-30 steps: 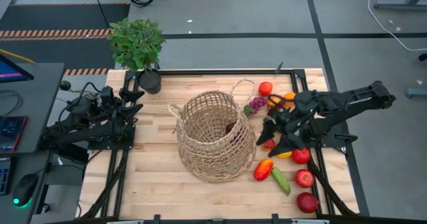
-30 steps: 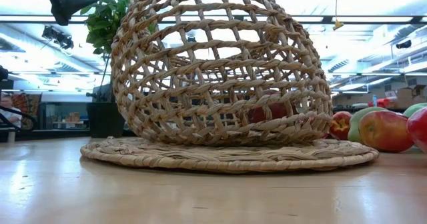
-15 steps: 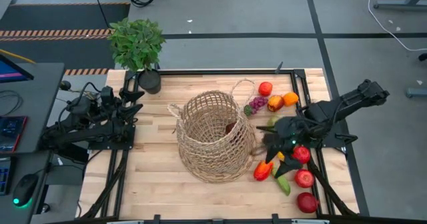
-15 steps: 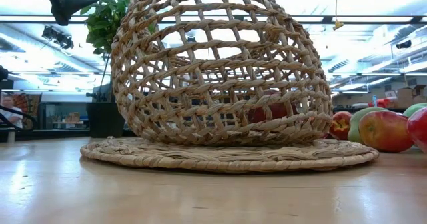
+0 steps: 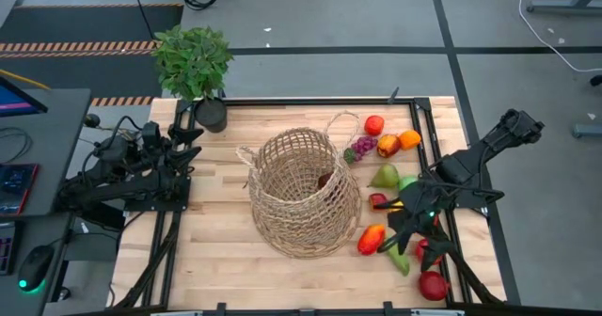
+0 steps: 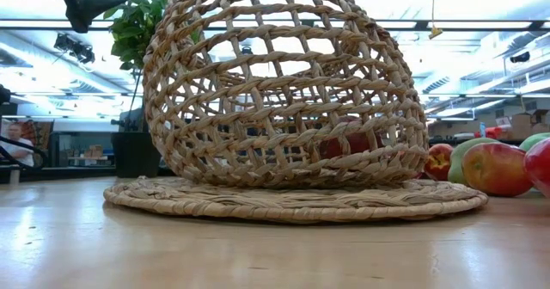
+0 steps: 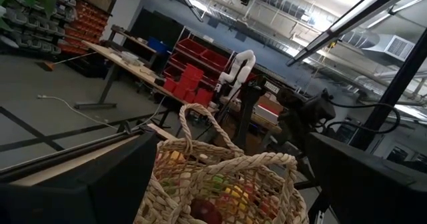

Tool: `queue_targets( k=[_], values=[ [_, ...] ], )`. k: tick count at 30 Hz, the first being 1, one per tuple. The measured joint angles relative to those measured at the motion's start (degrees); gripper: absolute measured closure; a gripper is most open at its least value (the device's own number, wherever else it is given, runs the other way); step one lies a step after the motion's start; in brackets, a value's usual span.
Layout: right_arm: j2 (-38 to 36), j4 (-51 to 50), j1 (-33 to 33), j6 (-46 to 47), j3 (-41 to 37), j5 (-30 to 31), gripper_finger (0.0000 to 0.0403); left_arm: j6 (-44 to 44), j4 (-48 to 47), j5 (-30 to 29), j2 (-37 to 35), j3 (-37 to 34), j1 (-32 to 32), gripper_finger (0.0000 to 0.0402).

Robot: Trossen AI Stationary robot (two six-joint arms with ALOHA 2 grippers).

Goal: Build produce basket
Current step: Put the yellow mango into the brown basket

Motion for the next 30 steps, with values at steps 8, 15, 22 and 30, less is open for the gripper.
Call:
queue_targets(
  k=[8, 15, 22, 30],
  values=[
    [-0.25, 0.66, 0.84, -1.81, 0.0, 10.64, 0.0007, 0.02, 0.02, 0.0, 0.02, 0.0, -0.01, 0.0012],
    [-0.53, 6.32, 2.17, 1.18, 0.0, 24.4, 0.0007, 0.02, 0.02, -0.01, 0.01, 0.0, 0.0, 0.0012],
    [-0.44, 10.98, 5.14, 5.12, 0.0, 37.58, 0.0007, 0.01, 0.02, 0.0, 0.0, 0.0, -0.01, 0.0012],
    [1.04, 16.74, 8.55, 0.73, 1.78, 36.91, 0.0007, 0.02, 0.03, -0.01, 0.02, 0.0, -0.01, 0.0012]
  ],
)
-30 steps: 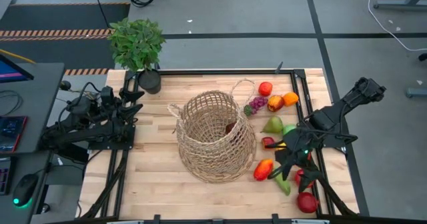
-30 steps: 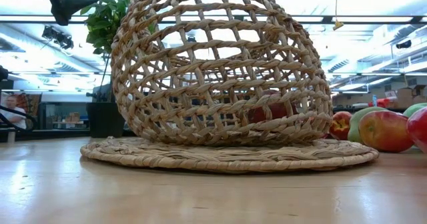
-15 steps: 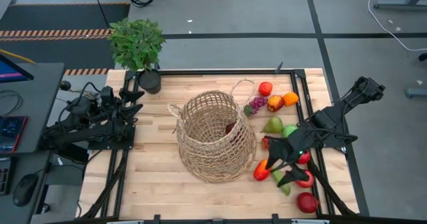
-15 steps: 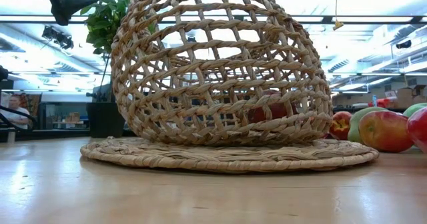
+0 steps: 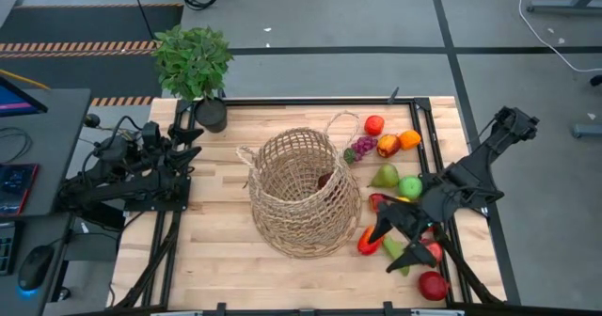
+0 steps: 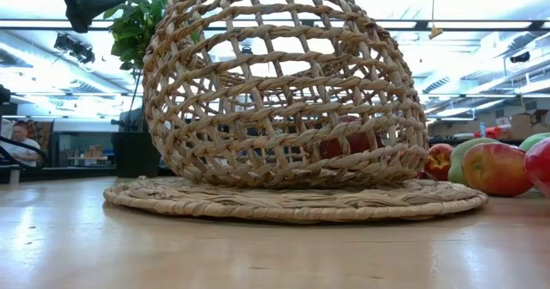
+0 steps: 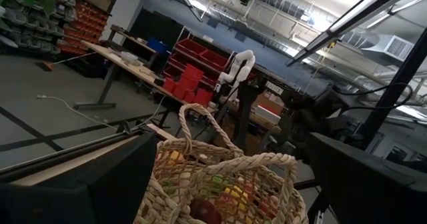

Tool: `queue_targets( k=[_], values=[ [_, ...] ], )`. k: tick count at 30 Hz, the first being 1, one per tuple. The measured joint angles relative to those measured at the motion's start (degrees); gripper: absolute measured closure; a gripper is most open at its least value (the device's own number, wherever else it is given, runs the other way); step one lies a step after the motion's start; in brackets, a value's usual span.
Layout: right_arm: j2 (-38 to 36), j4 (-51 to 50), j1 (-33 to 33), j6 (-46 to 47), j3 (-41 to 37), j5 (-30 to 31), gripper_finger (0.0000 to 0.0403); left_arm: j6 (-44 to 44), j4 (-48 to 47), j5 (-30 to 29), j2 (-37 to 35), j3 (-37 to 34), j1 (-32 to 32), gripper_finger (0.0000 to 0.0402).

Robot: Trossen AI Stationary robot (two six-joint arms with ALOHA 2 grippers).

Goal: Build produce basket
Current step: Put the yellow mango into the brown basket

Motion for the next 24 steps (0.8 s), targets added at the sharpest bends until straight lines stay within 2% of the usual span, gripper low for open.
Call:
queue_targets(
  k=[7, 12, 16, 20, 24],
  values=[
    [1.83, 0.07, -0.24, -7.12, 1.78, -0.28, 0.0007, 0.0, 0.04, -0.01, 0.0, 0.0, 0.0, 0.0012],
    [3.03, 3.41, -0.68, -10.37, 1.91, -3.64, 0.0007, -0.02, -0.06, -0.01, 0.0, 0.0, 0.02, 0.0012],
    [2.86, 1.71, -0.81, -12.61, 1.93, -5.19, 0.0007, -0.01, -0.03, 0.0, 0.0, 0.01, 0.02, 0.0012],
    [2.93, -7.03, -0.74, -20.02, 3.87, -4.81, 0.0007, 0.0, -0.01, 0.01, 0.0, 0.02, 0.02, 0.0012],
    [5.09, -22.98, -0.76, -28.8, 12.18, 1.13, 0.0007, 0.0, 0.0, 0.0, 0.0, 0.02, 0.01, 0.0012]
  ],
)
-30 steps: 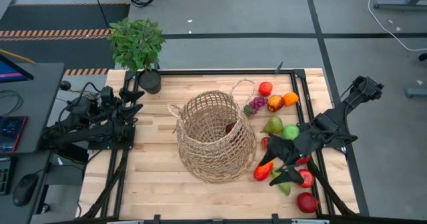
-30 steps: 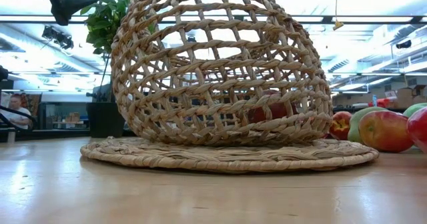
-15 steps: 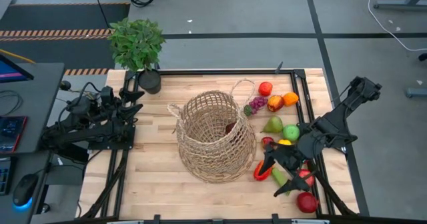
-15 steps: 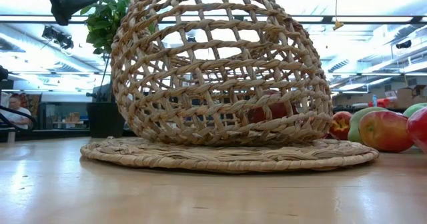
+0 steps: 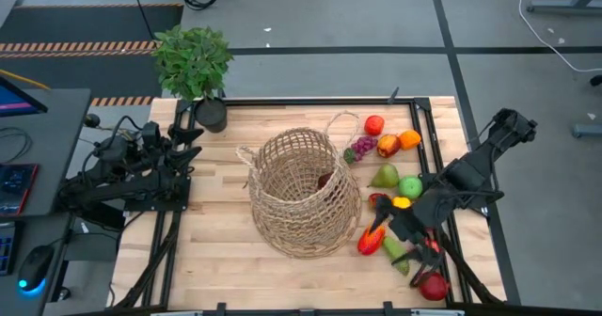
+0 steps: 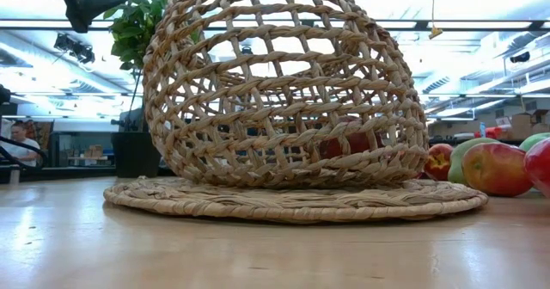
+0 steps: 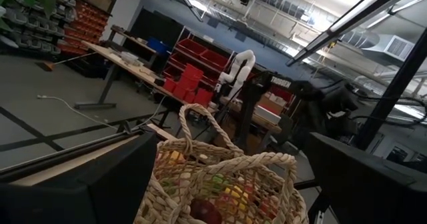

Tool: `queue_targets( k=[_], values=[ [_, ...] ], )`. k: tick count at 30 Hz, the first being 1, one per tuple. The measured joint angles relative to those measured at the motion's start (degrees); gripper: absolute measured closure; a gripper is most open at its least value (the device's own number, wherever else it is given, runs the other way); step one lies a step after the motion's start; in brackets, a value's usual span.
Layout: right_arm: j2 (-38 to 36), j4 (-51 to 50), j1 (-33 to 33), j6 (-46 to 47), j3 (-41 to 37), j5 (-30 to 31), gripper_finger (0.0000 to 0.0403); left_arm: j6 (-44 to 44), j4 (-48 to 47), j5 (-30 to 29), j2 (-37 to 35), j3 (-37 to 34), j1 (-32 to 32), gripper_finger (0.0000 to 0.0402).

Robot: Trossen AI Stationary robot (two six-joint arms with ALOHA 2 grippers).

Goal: Build produce basket
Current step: Put the yellow mango into the brown basket

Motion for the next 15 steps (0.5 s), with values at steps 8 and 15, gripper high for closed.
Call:
queue_targets(
  k=[8, 15],
  values=[
    [7.34, -15.59, -1.77, -11.22, 6.2, -0.32, 0.0007, -0.01, -0.01, -0.01, 0.0, 0.0, 0.01, 0.0012],
    [10.12, -18.26, -2.82, -13.8, 2.91, -0.93, 0.0007, 0.0, -0.01, 0.01, 0.0, 0.0, -0.01, 0.0012]
  ],
)
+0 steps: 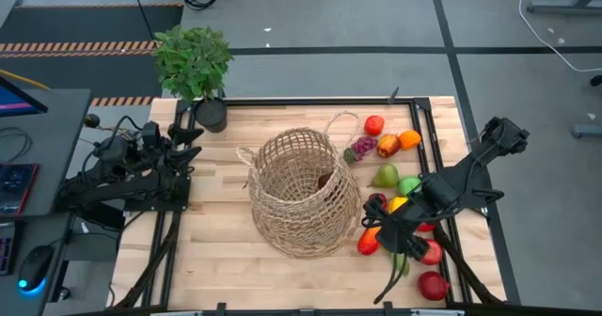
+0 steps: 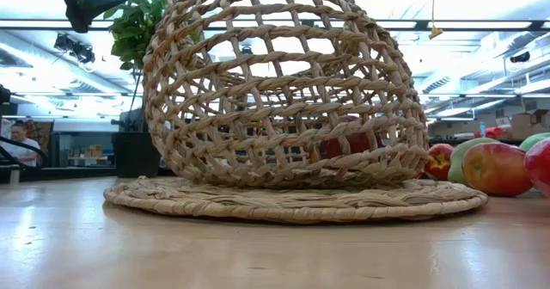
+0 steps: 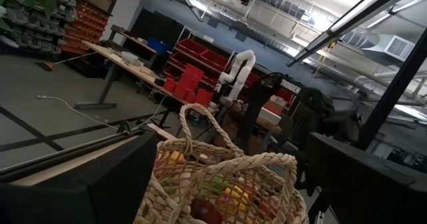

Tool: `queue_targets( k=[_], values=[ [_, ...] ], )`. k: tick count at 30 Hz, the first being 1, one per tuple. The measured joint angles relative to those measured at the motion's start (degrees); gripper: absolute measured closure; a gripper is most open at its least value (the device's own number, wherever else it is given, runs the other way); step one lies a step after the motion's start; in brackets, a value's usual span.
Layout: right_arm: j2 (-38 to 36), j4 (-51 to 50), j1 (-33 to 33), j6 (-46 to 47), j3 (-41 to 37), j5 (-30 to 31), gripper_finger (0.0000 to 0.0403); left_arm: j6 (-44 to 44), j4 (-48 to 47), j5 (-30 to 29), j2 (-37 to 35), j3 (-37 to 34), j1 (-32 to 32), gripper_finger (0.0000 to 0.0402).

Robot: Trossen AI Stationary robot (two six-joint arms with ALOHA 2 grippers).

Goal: Build produce basket
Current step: Put the yellow mango into the brown basket

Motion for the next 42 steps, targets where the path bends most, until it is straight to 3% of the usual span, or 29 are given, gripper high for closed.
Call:
queue_targets(
  k=[7, 13, 17, 26, 42],
  values=[
    [-0.04, 4.38, 0.17, -0.18, -11.21, 0.97, 0.0007, -0.02, 0.0, -0.02, 0.0, -0.02, 0.0, 0.0012],
    [-0.05, 14.08, 0.24, 1.24, -19.74, 2.91, 0.0007, 0.0, 0.02, 0.0, 0.0, -0.01, 0.0, 0.0012],
    [-0.07, 20.37, 0.31, -0.84, -23.14, 6.3, 0.0007, -0.02, 0.0, -0.01, 0.0, 0.0, 0.01, 0.0012],
    [-0.07, 32.32, 1.36, -3.15, -31.17, 3.61, 0.0007, -0.01, 0.0, -0.01, 0.0, -0.01, 0.01, 0.0012],
    [-0.09, 51.89, 1.44, -3.34, -43.52, 7.02, 0.0007, 0.0, 0.0, -0.01, 0.0, -0.01, 0.0, 0.0012]
  ],
)
